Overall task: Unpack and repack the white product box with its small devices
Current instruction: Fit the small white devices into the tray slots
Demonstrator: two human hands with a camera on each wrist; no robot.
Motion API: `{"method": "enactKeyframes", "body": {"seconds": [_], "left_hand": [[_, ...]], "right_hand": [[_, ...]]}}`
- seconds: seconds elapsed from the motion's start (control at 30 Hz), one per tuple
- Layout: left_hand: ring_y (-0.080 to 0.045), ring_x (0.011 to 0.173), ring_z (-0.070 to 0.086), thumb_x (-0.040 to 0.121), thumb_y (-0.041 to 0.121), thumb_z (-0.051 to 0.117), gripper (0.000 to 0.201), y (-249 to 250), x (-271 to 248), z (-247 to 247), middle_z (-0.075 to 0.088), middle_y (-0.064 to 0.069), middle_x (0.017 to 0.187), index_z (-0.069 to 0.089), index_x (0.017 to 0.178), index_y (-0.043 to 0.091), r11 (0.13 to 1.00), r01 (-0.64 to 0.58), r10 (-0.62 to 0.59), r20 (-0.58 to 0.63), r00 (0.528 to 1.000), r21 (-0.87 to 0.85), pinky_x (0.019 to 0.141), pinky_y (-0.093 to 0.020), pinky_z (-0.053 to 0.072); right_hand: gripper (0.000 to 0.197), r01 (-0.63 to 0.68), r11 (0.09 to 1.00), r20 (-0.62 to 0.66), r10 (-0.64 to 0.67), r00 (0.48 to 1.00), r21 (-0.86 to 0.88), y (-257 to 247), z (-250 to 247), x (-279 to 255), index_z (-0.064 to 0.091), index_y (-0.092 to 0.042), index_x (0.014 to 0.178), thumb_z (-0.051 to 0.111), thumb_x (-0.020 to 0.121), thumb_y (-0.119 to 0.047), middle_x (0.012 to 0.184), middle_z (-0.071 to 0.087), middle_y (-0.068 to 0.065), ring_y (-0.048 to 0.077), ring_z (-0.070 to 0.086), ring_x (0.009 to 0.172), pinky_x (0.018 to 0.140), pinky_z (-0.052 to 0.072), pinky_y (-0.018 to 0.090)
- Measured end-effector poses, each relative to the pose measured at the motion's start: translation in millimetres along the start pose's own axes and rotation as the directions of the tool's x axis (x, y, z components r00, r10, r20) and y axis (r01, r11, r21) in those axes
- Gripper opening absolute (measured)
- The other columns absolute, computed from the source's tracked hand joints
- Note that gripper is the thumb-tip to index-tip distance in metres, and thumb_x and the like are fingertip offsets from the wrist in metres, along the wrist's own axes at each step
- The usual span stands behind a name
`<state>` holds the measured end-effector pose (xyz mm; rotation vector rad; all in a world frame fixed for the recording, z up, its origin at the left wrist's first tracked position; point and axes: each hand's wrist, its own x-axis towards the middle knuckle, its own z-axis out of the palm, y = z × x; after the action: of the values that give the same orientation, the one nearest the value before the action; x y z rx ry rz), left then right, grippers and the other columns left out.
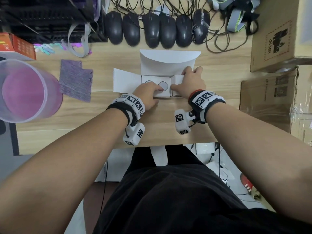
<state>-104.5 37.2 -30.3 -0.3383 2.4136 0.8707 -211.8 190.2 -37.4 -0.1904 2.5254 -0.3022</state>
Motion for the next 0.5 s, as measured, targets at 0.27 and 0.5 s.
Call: {"method": "enactKeyframes", "body": {"seconds": [0.27,0.5], "left_hand": [[-0.026,0.129,0.047,0.087,0.018,0.069,0.052,0.8,0.5,-2.2,0.051,-0.006,0.139,0.055,0.138,0.022,0.999,-0.019,0.018,0.027,0.999,0.026,0.105,-0.031,0.033],[-0.026,0.127,0.048,0.087,0.020,0.071,0.053,0.3,0.9,-2.7,0.052,-0.006,0.137,0.055,0.137,0.023,1.000,-0.009,0.009,0.028,1.000,0.015,0.105,-0.031,0.035]], "right_hand": [[0.059,-0.051,0.999,0.006,0.051,0.999,0.007,-4.9,1.3,0.3,0.045,-0.019,0.110,0.075,0.068,-0.048,0.122,0.033,0.005,0.032,0.059,0.077,0.069,0.047,0.037],[0.073,-0.019,1.000,-0.013,0.019,1.000,0.000,3.5,7.2,2.5,0.043,-0.020,0.110,0.080,0.063,-0.063,0.124,0.034,0.005,0.029,0.056,0.075,0.067,0.046,0.038]]}}
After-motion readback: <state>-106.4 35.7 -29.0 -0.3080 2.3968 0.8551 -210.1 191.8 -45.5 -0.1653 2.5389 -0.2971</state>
